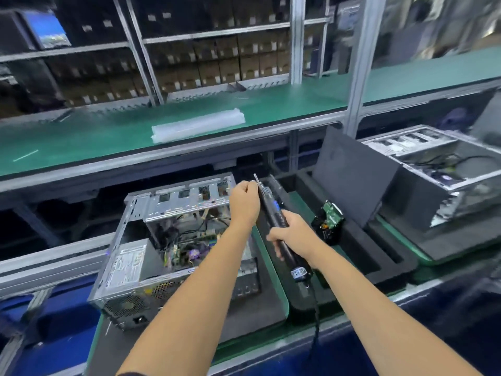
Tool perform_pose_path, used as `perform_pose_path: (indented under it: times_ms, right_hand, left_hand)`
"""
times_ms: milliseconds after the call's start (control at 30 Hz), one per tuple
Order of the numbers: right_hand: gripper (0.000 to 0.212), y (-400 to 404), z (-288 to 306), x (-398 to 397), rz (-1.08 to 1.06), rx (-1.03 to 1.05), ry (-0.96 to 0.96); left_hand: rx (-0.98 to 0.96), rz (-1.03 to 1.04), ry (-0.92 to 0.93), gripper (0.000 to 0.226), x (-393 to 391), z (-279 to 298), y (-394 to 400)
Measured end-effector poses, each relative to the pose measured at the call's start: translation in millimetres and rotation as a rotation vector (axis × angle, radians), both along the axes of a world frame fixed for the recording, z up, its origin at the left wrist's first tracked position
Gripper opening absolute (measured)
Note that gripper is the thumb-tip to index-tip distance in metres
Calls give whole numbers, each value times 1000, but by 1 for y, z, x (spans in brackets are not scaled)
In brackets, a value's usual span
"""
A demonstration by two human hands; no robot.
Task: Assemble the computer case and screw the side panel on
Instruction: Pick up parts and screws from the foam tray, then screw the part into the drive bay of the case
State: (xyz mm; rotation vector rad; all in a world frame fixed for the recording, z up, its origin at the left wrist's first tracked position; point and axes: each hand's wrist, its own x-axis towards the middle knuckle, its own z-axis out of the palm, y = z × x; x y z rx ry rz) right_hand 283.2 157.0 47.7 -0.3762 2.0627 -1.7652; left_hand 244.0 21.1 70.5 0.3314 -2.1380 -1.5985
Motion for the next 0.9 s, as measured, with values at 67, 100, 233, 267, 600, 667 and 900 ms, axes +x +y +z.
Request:
perform_pose_path:
  times_ms: [67,100,233,267,600,667,900]
  right_hand:
    - [23,4,-7,-28,-55,-2,-11]
    - [19,7,-10,-40,-85,4,-23]
    - [21,25,-28,-81,-180,40,-93]
    - [21,31,-34,-89,-200,55,-116]
    - [16,93,-74,-190,-300,115,-264]
    - [15,106,-75,-208,-311,112,-279]
    - [13,145,-84,-267,-322,149,-342]
  left_hand:
    - [-39,-19,-59,41,-34,-5,8]
    - [-60,-34,-100,40,-49,-8,12]
    - [-207,-126,-286,38,-96,-26,33]
    - [-214,-157,-324,37,-106,-31,39]
    - [-411,-473,-616,17,-190,-115,91]
    - [-524,-516,-631,34,-202,-137,106]
    - [-639,-564,-667,121,-232,-180,164]
